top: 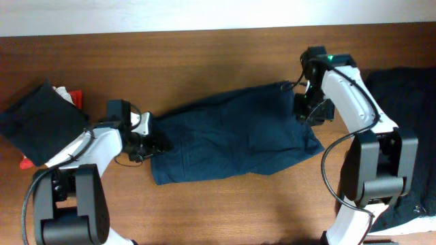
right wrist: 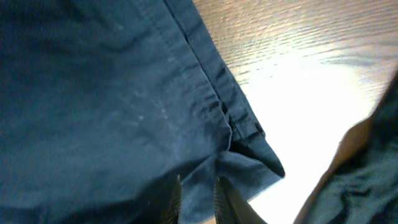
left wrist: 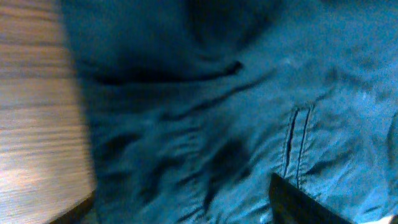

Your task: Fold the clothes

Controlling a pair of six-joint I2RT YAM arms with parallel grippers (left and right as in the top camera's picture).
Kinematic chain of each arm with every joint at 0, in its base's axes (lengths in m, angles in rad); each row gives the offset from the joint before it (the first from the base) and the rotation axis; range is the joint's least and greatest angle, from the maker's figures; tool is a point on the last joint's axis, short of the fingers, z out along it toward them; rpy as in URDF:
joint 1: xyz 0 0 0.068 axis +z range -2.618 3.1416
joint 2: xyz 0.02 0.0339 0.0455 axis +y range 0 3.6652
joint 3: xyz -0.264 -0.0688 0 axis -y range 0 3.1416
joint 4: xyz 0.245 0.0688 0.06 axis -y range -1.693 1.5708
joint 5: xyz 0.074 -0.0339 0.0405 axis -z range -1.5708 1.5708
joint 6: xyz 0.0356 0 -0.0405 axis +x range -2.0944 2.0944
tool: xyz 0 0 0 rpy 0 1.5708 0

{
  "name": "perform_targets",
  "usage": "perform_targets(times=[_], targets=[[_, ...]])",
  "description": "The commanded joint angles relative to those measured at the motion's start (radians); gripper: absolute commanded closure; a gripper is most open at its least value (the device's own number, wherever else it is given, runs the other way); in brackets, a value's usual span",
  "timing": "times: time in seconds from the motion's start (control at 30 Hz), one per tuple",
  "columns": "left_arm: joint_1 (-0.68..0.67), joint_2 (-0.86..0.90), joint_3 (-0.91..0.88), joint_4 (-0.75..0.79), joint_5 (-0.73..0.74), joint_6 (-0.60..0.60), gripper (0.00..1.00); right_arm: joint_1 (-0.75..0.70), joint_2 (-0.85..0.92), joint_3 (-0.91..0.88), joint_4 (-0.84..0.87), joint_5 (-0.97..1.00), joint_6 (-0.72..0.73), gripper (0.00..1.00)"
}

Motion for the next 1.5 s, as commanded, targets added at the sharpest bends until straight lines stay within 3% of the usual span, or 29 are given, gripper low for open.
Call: perform_targets(times=[0.0,0.03,0.13,0.17,0.23,0.27,0.37,0.47,0.63,0.77,0.87,1.07,1.2,1.3,1.47], targets=[[-0.058,-0.003,-0.039,0.036,0.045,0.026,0.48,0.001,-0.019,0.113,-0.069,0.010,0.007,0.78],[-0.069,-0.003,-0.039,0.040,0.034,0.026,0.54,0.001,-0.021,0.121,-0.075,-0.001,-0.008,0.78],[-0.072,-0.003,-0.039,0.038,-0.013,0.023,0.97,0.001,-0.023,0.122,-0.090,-0.038,-0.053,0.78],[-0.065,-0.004,-0.036,0.038,-0.021,0.023,1.00,0.001,-0.023,0.122,-0.103,-0.039,-0.057,0.79],[-0.039,-0.005,0.009,-0.003,-0.057,0.001,1.00,0.001,-0.023,0.121,-0.124,-0.135,-0.175,0.83],[-0.014,-0.005,0.083,-0.071,-0.083,-0.003,1.00,0.001,-0.023,0.121,-0.132,-0.273,-0.296,0.85],[0.022,-0.005,0.260,-0.237,-0.092,-0.003,0.99,0.016,-0.023,0.110,-0.142,-0.484,-0.459,0.89],[0.028,-0.005,0.489,-0.484,-0.092,-0.003,0.99,0.116,-0.021,0.050,-0.101,-0.510,-0.536,0.96],[0.029,-0.005,0.681,-0.682,-0.052,-0.003,0.99,0.325,-0.021,-0.139,0.196,-0.644,-0.517,0.96],[0.028,-0.005,0.701,-0.696,0.090,-0.003,0.99,0.499,-0.021,-0.313,0.568,-0.652,-0.316,0.96],[0.029,-0.005,0.701,-0.712,0.307,-0.003,1.00,0.630,-0.013,-0.390,0.807,-0.613,-0.250,0.96],[0.029,-0.005,0.701,-0.694,0.507,-0.003,1.00,0.742,0.000,-0.390,0.941,-0.527,-0.220,0.95],[0.020,-0.005,0.701,-0.692,0.455,-0.003,1.00,0.729,-0.003,-0.387,0.900,-0.440,-0.220,0.96],[-0.021,-0.005,0.700,-0.708,0.293,-0.003,1.00,0.627,-0.057,-0.334,0.691,-0.406,-0.232,0.96],[-0.100,-0.004,0.700,-0.660,0.206,-0.003,0.99,0.416,-0.172,-0.282,0.421,-0.385,-0.326,0.96]])
